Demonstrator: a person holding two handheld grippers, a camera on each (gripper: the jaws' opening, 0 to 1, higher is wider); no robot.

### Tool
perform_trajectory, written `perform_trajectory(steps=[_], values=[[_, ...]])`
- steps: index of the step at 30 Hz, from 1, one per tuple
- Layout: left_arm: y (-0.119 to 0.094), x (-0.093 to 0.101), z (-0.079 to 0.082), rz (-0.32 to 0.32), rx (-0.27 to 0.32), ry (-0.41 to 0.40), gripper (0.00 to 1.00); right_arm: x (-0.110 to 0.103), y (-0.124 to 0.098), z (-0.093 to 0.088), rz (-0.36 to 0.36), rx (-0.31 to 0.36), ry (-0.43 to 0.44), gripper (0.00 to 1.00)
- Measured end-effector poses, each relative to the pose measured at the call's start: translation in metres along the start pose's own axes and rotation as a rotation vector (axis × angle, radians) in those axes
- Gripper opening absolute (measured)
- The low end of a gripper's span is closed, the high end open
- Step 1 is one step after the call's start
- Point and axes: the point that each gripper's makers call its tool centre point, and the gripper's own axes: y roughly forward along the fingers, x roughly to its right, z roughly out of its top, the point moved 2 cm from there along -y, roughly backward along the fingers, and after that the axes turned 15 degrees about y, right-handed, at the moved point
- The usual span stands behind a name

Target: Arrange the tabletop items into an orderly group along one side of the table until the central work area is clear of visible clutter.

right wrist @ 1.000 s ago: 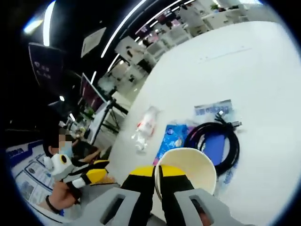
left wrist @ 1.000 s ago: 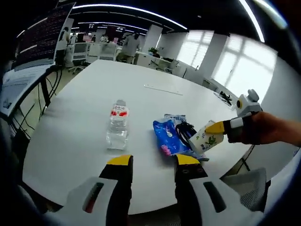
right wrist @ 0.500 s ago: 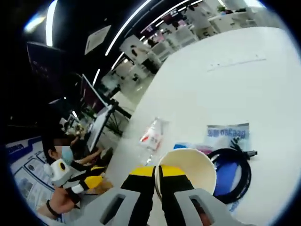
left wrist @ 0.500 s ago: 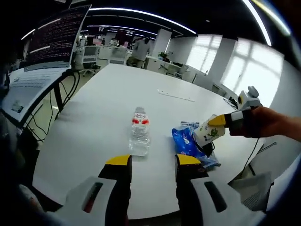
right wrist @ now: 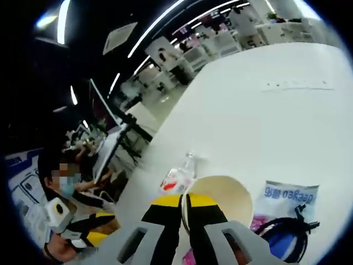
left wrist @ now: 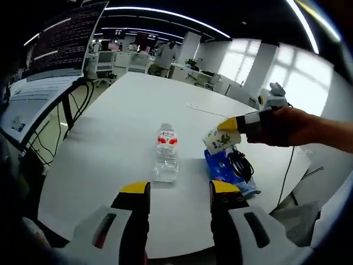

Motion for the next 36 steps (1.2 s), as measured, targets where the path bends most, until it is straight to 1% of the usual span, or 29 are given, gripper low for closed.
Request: perform_trajectory(steps=[2, 3, 5, 9, 13, 15, 17, 20, 23, 25, 27, 29, 30, 31, 32, 34, 36], values=[[0.001, -0.001, -0.001, -0.002, -0.015, 0.01, 0.46, -0.002, 0.005, 0.002, 0.0, 0.011, 0.012, 0.0], [0.001, -0.001, -0.002, -0.003, -0.017, 0.011, 0.48, -0.004, 0.008, 0.003, 0.008, 0.021, 0.041, 0.0], [0.001, -0.002, -0.002, -0.01, -0.02, 0.015, 0.49, -0.004, 0.012, 0.006, 0.002, 0.037, 0.044, 0.0], [0.002, -0.006, -0.003, -0.019, -0.02, 0.015, 0.5, -0.001, 0.024, 0.011, -0.019, 0.039, 0.024, 0.0], [0.001, -0.006, -0.004, -0.027, -0.019, 0.01, 0.5, 0.006, 0.034, 0.017, -0.049, 0.04, -0.014, 0.0], [0.002, -0.006, -0.005, -0.028, -0.02, 0.012, 0.5, 0.008, 0.038, 0.018, -0.058, 0.03, -0.046, 0.0], [0.001, -0.007, -0.006, -0.028, -0.026, 0.029, 0.5, 0.011, 0.043, 0.018, -0.077, 0.008, -0.078, 0.0], [0.001, -0.008, -0.006, -0.032, -0.025, 0.03, 0.5, 0.015, 0.049, 0.02, -0.115, -0.019, -0.172, 0.0], [0.001, -0.007, -0.01, -0.043, -0.033, 0.032, 0.5, 0.017, 0.06, 0.021, -0.159, -0.063, -0.286, 0.0], [0.001, -0.006, -0.012, -0.045, -0.037, 0.031, 0.5, 0.014, 0.063, 0.018, -0.181, -0.088, -0.361, 0.0], [0.001, -0.007, -0.013, -0.045, -0.036, 0.029, 0.5, 0.008, 0.065, 0.015, -0.178, -0.097, -0.41, 0.0], [0.0, -0.007, -0.012, -0.043, -0.033, 0.023, 0.5, 0.005, 0.068, 0.011, -0.176, -0.104, -0.419, 0.0], [-0.001, -0.007, -0.011, -0.043, -0.032, 0.02, 0.5, 0.006, 0.07, 0.012, -0.179, -0.11, -0.432, 0.0], [-0.001, -0.006, -0.011, -0.043, -0.031, 0.02, 0.5, 0.008, 0.071, 0.012, -0.195, -0.123, -0.47, 0.0], [-0.002, -0.006, -0.011, -0.044, -0.031, 0.021, 0.5, 0.008, 0.071, 0.011, -0.201, -0.126, -0.481, 0.01], [-0.003, -0.005, -0.01, -0.044, -0.026, 0.025, 0.5, 0.008, 0.073, 0.01, -0.222, -0.136, -0.507, 0.04], [-0.002, -0.006, -0.011, -0.044, -0.026, 0.028, 0.5, 0.004, 0.072, 0.006, -0.222, -0.142, -0.519, 0.1]])
